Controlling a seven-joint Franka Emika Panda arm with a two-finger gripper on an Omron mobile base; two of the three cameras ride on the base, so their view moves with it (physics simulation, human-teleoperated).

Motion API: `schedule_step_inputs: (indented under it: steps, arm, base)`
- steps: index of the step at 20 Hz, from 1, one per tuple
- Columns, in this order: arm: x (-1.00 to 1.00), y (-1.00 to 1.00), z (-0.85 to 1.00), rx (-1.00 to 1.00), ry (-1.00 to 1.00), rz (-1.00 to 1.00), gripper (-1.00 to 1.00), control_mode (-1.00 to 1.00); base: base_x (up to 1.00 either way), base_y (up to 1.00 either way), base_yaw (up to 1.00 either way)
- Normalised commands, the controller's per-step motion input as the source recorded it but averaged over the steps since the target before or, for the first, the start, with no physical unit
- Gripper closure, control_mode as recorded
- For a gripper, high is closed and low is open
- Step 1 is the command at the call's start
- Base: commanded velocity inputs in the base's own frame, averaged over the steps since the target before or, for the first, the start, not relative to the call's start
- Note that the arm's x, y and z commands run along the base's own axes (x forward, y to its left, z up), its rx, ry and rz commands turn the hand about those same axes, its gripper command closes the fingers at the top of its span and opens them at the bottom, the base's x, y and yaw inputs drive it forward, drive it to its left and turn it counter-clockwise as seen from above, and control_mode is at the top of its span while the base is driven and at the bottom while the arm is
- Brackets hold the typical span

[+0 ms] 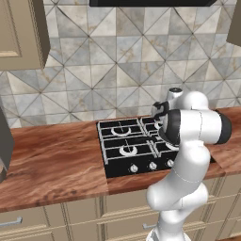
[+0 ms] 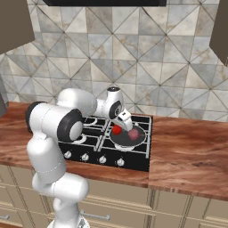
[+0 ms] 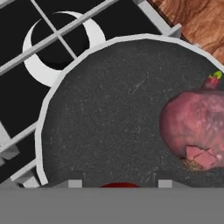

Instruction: Place the pan on the front right burner on the stove. Then place the tomato and the onion in the pan and turn on the front right burner.

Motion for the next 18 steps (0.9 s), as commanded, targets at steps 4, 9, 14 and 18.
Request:
schedule_step_inputs:
  steps: [4, 9, 14, 18]
  arm:
    - [-0.07, -0.02, -0.18, -0.02, 0.0, -0.03, -1.0, -1.0]
    - [0.0, -0.01, -0.04, -0.01, 0.0, -0.01, -1.0, -1.0]
    - [0.0, -0.12, 0.0, 0.0, -0.01, 0.0, -1.0, -1.0]
    - [-0.04, -0.05, 0.25, 0.0, -0.07, 0.0, -1.0, -1.0]
  base:
    - [0.0, 0.0, 0.0]
    - [0.0, 0.0, 0.0]
    - [0.0, 0.0, 0.0]
    - [0.0, 0.0, 0.0]
